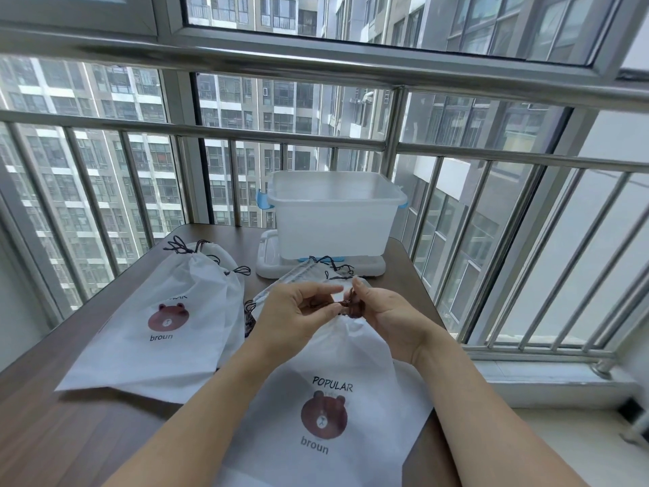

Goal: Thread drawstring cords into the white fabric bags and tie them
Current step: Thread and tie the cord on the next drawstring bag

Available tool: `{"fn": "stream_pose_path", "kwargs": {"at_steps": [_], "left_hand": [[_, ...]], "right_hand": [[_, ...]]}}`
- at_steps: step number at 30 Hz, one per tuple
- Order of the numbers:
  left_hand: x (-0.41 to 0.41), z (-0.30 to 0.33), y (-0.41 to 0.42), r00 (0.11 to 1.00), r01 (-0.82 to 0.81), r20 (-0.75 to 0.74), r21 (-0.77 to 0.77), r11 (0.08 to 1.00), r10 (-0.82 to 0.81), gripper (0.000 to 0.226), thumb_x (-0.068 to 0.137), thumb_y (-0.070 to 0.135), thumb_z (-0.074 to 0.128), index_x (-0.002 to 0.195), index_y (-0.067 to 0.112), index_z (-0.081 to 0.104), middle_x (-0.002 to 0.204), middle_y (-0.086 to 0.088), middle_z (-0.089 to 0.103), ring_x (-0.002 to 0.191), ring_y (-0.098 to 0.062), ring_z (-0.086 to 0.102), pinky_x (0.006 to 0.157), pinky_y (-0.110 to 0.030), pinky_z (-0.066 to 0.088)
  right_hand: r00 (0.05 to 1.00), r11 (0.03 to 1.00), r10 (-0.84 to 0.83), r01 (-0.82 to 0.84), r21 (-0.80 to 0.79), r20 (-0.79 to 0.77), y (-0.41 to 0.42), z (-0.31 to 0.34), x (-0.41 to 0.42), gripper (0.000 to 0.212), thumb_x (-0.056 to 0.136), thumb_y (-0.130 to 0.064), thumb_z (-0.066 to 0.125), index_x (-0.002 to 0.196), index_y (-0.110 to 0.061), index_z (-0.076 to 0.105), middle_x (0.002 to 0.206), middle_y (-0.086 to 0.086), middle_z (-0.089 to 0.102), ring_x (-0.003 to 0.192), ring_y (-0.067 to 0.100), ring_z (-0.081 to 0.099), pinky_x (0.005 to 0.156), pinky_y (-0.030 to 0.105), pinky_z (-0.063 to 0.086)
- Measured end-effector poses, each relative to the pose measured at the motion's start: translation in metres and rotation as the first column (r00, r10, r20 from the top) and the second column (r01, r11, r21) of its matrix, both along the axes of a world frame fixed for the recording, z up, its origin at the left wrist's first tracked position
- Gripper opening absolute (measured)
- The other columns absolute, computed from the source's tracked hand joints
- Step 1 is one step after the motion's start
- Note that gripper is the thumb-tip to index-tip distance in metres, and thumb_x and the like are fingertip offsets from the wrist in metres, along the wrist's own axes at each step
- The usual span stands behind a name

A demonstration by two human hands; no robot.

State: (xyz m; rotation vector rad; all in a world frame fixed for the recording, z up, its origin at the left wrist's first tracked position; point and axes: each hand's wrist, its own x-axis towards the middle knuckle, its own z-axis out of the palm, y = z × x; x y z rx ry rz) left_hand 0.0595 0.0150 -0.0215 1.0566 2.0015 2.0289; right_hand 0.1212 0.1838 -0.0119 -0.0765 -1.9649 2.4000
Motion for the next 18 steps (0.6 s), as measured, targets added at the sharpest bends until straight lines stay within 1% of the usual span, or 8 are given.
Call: {"fn": "stream_pose_path", "kwargs": {"at_steps": [2, 4, 6, 9, 11, 13, 15, 18], "left_hand": [[0.001, 0.0, 0.001, 1.0, -0.004, 0.007, 0.009, 1.0, 0.004, 0.022, 0.083, -0.008, 0.073, 0.096, 0.009, 0.078, 0.088, 0.001, 0.078, 0.084, -0.012, 0.074, 0.078, -0.018, 0.055], [0.001, 0.0, 0.002, 0.999, -0.041, -0.001, 0.001, 0.999, 0.041, 0.019, 0.083, -0.006, 0.073, 0.092, 0.009, 0.079, 0.088, -0.002, 0.078, 0.084, -0.015, 0.075, 0.079, -0.02, 0.056], [0.0, 0.0, 0.002, 0.997, -0.081, -0.014, -0.009, 0.997, 0.081, 0.016, 0.084, -0.004, 0.073, 0.09, 0.009, 0.079, 0.085, -0.001, 0.078, 0.082, -0.015, 0.074, 0.077, -0.02, 0.056], [0.0, -0.001, 0.002, 0.993, -0.112, -0.027, -0.013, 0.994, 0.112, 0.014, 0.084, -0.002, 0.073, 0.089, 0.01, 0.079, 0.082, 0.0, 0.078, 0.08, -0.016, 0.074, 0.076, -0.021, 0.056], [0.0, -0.001, 0.002, 0.989, -0.136, -0.053, -0.016, 0.991, 0.134, 0.013, 0.084, -0.001, 0.074, 0.088, 0.011, 0.079, 0.082, 0.001, 0.078, 0.08, -0.017, 0.074, 0.076, -0.022, 0.056], [0.0, -0.002, 0.002, 0.98, -0.179, -0.094, -0.021, 0.984, 0.177, 0.013, 0.083, 0.001, 0.075, 0.087, 0.012, 0.079, 0.08, 0.003, 0.077, 0.077, -0.014, 0.074, 0.075, -0.021, 0.056], [0.001, -0.002, 0.001, 0.958, -0.237, -0.17, -0.02, 0.971, 0.23, 0.013, 0.082, 0.003, 0.076, 0.086, 0.015, 0.08, 0.077, 0.007, 0.076, 0.074, -0.011, 0.073, 0.074, -0.019, 0.055], [0.0, -0.001, 0.0, 0.933, -0.276, -0.241, -0.002, 0.961, 0.268, 0.013, 0.081, 0.004, 0.077, 0.085, 0.016, 0.08, 0.077, 0.01, 0.076, 0.073, -0.007, 0.071, 0.072, -0.016, 0.054]], "right_hand": [[1.0, 0.999, -0.002, 0.003, -0.046, 0.023, -0.001, 0.0, -0.001, 0.037, 0.089, -0.042, 0.058, 0.08, -0.009, 0.071, 0.078, 0.007, 0.063, 0.073, 0.014, 0.057, 0.079, 0.027, 0.046], [0.999, 0.993, 0.017, -0.013, -0.115, 0.036, 0.002, -0.002, -0.002, 0.033, 0.09, -0.037, 0.061, 0.082, -0.007, 0.073, 0.079, 0.008, 0.065, 0.074, 0.017, 0.057, 0.081, 0.032, 0.045], [0.998, 0.984, 0.045, -0.036, -0.177, 0.047, 0.005, -0.003, -0.002, 0.027, 0.091, -0.029, 0.064, 0.093, -0.002, 0.069, 0.081, 0.01, 0.065, 0.073, 0.018, 0.059, 0.076, 0.03, 0.05], [0.997, 0.963, 0.039, -0.02, -0.27, 0.066, 0.007, -0.002, -0.003, 0.019, 0.091, -0.016, 0.064, 0.1, 0.0, 0.067, 0.078, 0.008, 0.066, 0.065, 0.011, 0.062, 0.065, 0.02, 0.056], [0.997, 0.946, 0.036, -0.015, -0.322, 0.062, 0.008, -0.002, -0.004, 0.022, 0.093, -0.01, 0.063, 0.111, 0.002, 0.067, 0.085, 0.009, 0.067, 0.067, 0.011, 0.064, 0.068, 0.02, 0.058], [0.998, 0.948, 0.043, -0.025, -0.318, 0.05, 0.01, -0.003, -0.004, 0.031, 0.091, -0.005, 0.065, 0.121, 0.002, 0.065, 0.092, 0.012, 0.068, 0.074, 0.015, 0.065, 0.076, 0.025, 0.058], [0.997, 0.965, 0.061, -0.048, -0.259, 0.043, 0.012, -0.003, -0.004, 0.04, 0.087, -0.001, 0.069, 0.126, -0.001, 0.065, 0.101, 0.015, 0.068, 0.084, 0.021, 0.065, 0.086, 0.032, 0.055], [0.997, 0.976, 0.061, -0.048, -0.211, 0.056, 0.014, -0.005, -0.005, 0.043, 0.083, 0.005, 0.069, 0.125, -0.004, 0.068, 0.112, 0.021, 0.063, 0.098, 0.03, 0.062, 0.089, 0.037, 0.054]]}}
